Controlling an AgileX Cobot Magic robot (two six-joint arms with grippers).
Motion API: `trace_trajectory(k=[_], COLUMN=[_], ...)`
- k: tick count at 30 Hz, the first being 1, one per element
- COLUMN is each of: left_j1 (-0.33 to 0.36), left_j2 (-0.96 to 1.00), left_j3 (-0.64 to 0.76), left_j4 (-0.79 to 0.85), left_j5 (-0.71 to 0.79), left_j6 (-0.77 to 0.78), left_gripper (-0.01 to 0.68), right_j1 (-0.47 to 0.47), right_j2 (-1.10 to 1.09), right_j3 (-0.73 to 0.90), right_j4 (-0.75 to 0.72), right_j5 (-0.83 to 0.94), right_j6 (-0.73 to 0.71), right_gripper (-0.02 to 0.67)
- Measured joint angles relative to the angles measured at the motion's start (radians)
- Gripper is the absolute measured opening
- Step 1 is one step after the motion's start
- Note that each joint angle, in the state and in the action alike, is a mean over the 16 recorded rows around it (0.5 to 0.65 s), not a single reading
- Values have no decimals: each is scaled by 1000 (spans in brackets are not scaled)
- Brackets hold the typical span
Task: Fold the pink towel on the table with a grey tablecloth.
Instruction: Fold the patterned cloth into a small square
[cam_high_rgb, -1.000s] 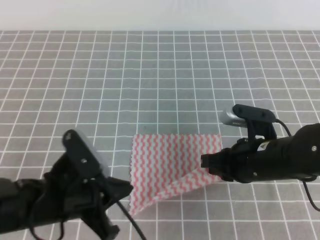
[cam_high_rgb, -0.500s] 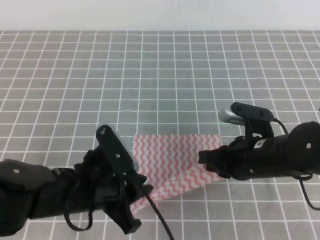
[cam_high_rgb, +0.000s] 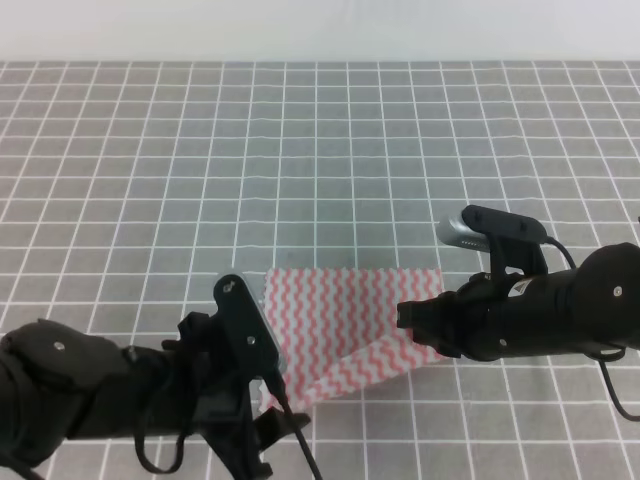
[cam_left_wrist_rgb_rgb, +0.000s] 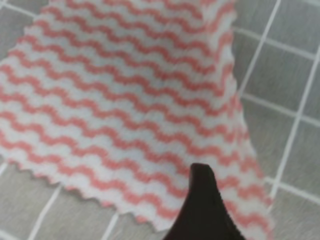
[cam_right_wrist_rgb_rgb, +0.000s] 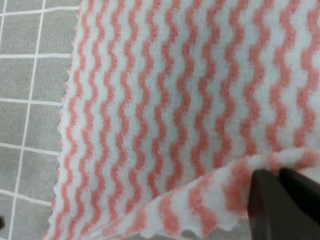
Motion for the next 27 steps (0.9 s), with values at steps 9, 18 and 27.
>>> trace_trajectory(k=[9, 18, 27], left_j1=[0, 0, 0], left_j2=[12, 68, 117], left_j3=[9, 19, 18], left_j4=[72, 82, 79], left_j5=[-26, -66, -113], left_j6=[-13, -5, 14], left_gripper=[456, 456, 456], right_j1=[0, 0, 0], right_j2=[-2, 0, 1], right_j3=[0, 0, 0], right_j4=[1, 4, 5], right_j5=[5, 7, 7], right_j6=[0, -1, -2], right_gripper=[-15, -15, -15])
